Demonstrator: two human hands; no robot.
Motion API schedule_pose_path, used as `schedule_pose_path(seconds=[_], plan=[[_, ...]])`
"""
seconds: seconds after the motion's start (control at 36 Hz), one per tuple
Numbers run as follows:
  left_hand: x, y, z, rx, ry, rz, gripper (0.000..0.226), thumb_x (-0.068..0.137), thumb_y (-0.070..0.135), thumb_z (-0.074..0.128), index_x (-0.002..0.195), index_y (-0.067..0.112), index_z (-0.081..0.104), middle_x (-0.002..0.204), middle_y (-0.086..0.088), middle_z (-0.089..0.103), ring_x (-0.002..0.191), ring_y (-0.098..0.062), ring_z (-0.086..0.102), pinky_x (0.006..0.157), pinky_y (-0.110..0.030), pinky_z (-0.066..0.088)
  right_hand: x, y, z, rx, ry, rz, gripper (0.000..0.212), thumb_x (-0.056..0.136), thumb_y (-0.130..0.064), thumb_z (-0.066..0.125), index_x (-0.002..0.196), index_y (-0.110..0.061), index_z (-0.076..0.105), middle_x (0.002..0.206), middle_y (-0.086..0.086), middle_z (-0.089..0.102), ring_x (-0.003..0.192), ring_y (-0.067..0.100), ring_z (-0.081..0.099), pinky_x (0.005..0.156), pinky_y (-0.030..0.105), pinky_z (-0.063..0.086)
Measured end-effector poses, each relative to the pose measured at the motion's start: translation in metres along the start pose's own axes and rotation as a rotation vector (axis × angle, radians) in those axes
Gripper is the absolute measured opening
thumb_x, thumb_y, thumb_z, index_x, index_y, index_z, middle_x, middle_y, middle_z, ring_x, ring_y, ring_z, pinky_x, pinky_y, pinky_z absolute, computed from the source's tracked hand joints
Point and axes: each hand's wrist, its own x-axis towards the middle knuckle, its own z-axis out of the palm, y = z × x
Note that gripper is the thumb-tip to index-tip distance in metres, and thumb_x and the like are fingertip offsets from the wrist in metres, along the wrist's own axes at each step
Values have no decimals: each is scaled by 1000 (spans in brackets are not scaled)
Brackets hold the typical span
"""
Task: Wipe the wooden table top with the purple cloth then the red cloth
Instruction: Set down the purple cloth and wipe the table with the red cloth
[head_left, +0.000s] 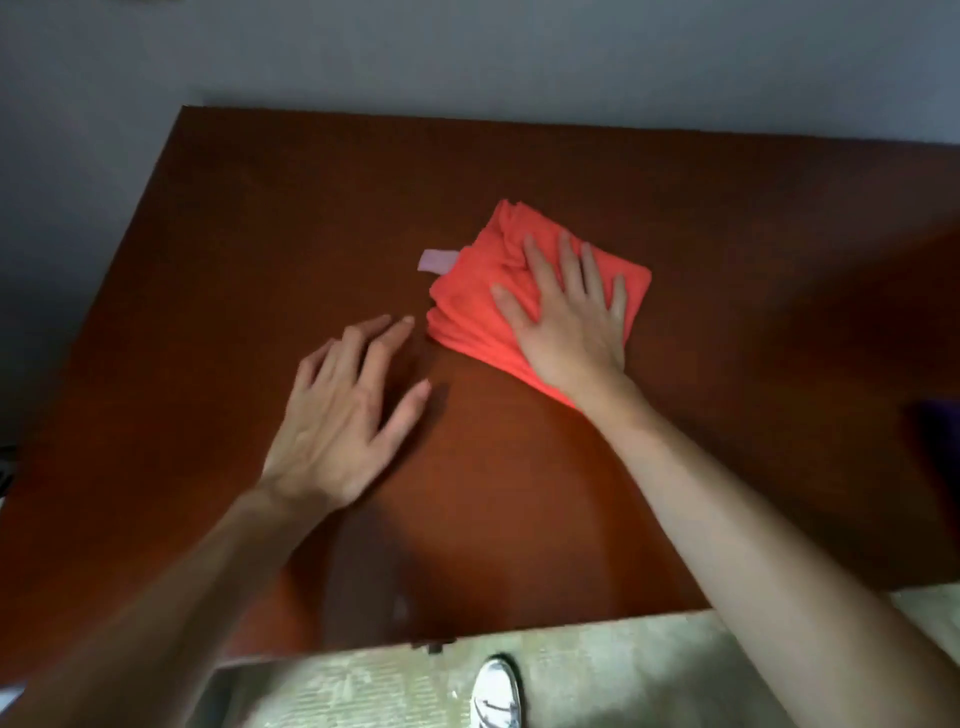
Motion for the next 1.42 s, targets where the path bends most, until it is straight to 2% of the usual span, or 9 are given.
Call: schedule_pose_path(seconds=[0.14,0.28,0.47,0.72,0.83,0.94,1.14,1.33,1.42], plan=[[-21,17,-4,-4,-6,118,63,101,53,37,152,16,36,148,-6,43,138,-22,43,111,-34,27,-135,37,-14,-76,38,-158,78,95,-77,19,163,-38,23,173,-1,18,160,21,14,127,53,11],[-45,50,-4,-54,-62,189,61,102,54,35,152,19,38,146,-1,43,137,-16,42,109,-31,26,-198,94,-38,-116,-115,-518,76,100,-74,27,165,-37,15,174,-4,5,161,18,2,126,57,16],[-42,88,5,-87,-76,212,57,103,53,40,148,19,41,144,1,44,131,-17,45,103,-28,29,-138,130,-58,-170,-276,-870,71,100,-67,44,162,-43,22,174,-6,4,161,15,-1,128,52,8],[5,109,18,-78,-112,274,62,101,55,37,148,14,42,145,-3,45,125,-21,50,102,-35,36,3,148,-62,-215,-285,-1036,69,101,-61,42,162,-32,29,174,-1,13,160,18,9,127,53,14],[39,117,28,-79,-107,286,59,100,51,43,150,20,40,146,-4,43,127,-22,49,104,-36,36,76,161,-61,-256,-257,-1006,70,101,-65,34,163,-36,21,174,-3,11,160,18,12,125,53,19],[63,125,49,-85,-159,338,57,101,49,44,152,23,40,148,-5,43,130,-23,48,109,-35,33,150,169,-61,-266,-238,-993,71,103,-66,29,164,-31,22,174,1,14,159,20,17,124,51,24],[79,128,70,-4,-255,460,52,106,50,34,155,33,37,161,-2,35,152,-16,27,125,-38,15,251,181,-59,-196,-192,-736,81,95,-81,15,163,-38,21,172,-1,21,157,23,24,123,49,22],[85,126,69,9,-290,441,52,106,54,34,155,39,35,161,2,33,153,-10,22,125,-34,14,278,178,-46,-76,-104,-440,88,87,-90,18,161,-43,25,167,1,33,155,22,27,125,47,18],[84,127,68,15,-288,436,52,105,55,35,155,39,36,161,2,34,153,-10,24,125,-34,15,267,174,-43,-60,-91,-316,77,95,-80,28,162,-43,21,171,2,24,157,24,21,126,50,14]])
